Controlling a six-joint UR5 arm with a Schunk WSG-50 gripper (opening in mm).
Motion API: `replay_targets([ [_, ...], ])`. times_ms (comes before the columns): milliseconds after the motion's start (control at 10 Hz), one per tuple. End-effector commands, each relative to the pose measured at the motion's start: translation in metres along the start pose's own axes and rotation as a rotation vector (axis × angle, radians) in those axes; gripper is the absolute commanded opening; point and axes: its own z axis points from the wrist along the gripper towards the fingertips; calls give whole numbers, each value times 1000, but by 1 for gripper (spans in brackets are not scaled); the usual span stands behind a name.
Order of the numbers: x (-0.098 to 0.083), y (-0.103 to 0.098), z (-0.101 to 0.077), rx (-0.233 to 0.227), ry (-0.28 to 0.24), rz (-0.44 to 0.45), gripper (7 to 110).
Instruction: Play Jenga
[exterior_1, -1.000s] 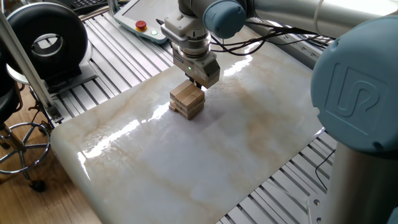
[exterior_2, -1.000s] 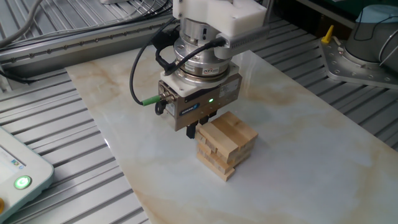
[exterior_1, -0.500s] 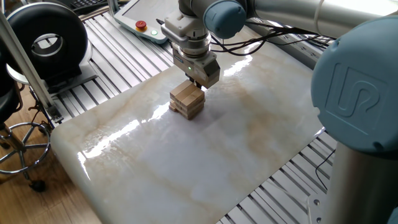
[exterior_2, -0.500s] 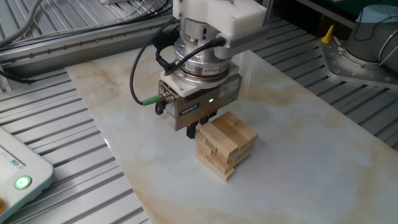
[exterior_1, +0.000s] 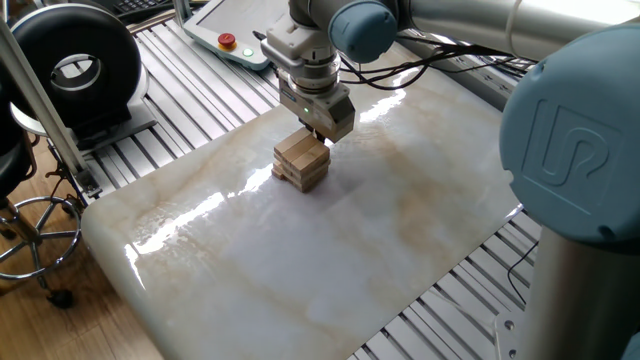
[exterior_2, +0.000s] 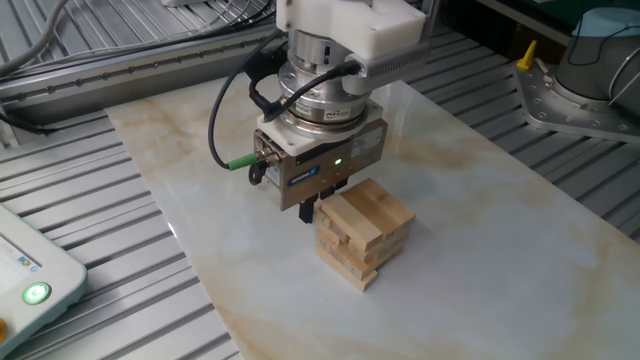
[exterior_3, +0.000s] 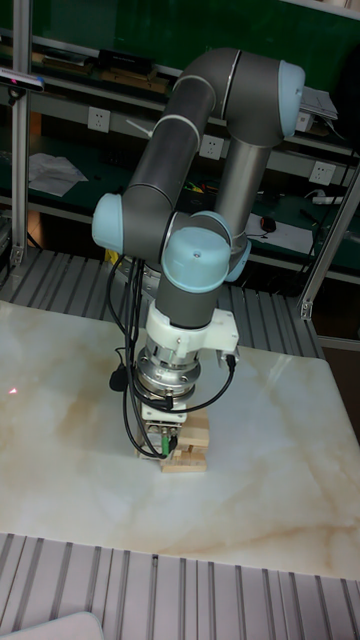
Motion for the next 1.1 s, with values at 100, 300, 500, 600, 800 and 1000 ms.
replay_targets([
  [100,-1,-1,0,2,-6,7,7],
  [300,1,2,-1,-4,3,19,7],
  [500,1,2,-2,-5,7,30,7],
  [600,1,2,-3,-4,6,31,7],
  [800,1,2,-3,-3,7,30,7],
  [1000,1,2,-3,-3,3,31,7],
])
